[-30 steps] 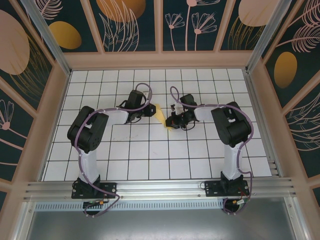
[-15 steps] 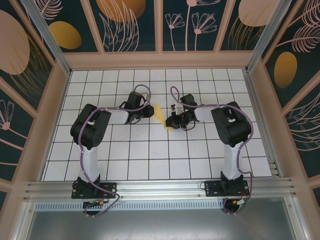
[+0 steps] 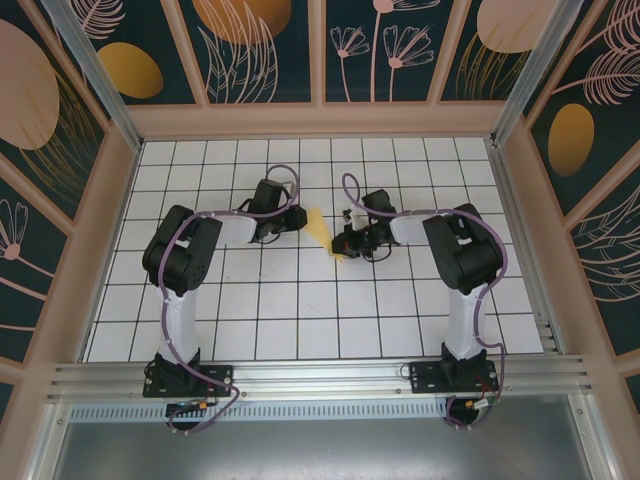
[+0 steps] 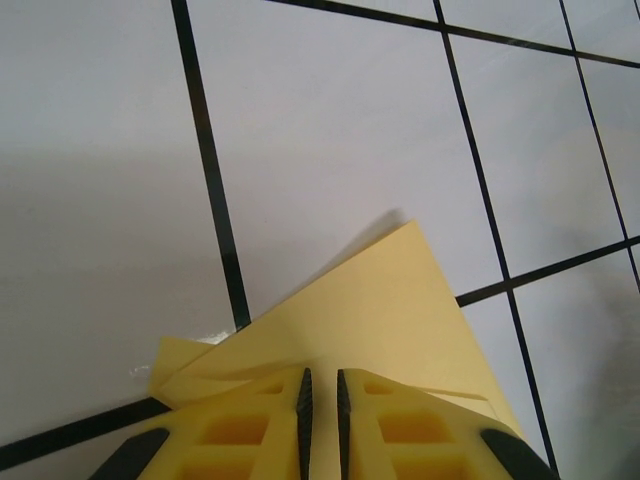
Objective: Fold a paper plane with a square sheet of paper (pick it up from the middle)
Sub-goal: Fold the wing for the fifth time at the center of the table.
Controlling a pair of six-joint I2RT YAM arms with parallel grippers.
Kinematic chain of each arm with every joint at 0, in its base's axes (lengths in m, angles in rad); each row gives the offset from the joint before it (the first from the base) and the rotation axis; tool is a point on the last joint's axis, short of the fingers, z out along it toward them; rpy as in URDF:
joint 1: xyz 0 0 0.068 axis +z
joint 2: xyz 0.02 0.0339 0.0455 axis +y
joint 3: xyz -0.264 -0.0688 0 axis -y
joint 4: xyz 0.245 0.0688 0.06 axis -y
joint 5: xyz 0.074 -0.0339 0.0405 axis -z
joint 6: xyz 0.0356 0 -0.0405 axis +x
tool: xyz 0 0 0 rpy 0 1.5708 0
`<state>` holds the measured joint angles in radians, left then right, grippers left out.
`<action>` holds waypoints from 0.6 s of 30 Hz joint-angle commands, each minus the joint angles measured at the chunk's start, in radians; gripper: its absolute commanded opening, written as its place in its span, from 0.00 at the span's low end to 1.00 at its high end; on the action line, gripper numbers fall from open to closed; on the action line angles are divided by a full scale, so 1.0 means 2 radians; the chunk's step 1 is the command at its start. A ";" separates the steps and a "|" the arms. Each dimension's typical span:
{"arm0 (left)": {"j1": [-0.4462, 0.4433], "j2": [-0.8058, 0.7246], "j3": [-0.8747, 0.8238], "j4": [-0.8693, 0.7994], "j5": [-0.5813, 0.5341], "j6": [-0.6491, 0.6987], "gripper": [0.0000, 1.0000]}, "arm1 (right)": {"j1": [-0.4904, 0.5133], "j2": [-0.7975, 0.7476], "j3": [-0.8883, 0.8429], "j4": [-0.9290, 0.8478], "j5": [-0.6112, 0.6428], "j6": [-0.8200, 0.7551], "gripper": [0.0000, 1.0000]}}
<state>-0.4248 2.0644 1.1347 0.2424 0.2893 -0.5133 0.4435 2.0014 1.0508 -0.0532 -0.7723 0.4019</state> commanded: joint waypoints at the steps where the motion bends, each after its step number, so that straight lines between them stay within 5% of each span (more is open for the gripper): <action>1: 0.032 0.028 0.007 -0.018 -0.049 -0.010 0.20 | -0.006 0.031 -0.040 -0.081 0.071 -0.001 0.00; 11: 0.051 0.008 0.054 -0.049 -0.031 -0.007 0.22 | -0.008 0.029 -0.049 -0.070 0.066 0.008 0.00; 18: 0.039 -0.077 -0.037 0.052 0.042 -0.073 0.22 | -0.008 0.029 -0.048 -0.069 0.064 0.012 0.00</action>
<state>-0.3244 1.9884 1.1137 0.2390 0.2943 -0.5900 0.4389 1.9953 1.0248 -0.0063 -0.7834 0.4252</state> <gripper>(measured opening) 0.219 0.055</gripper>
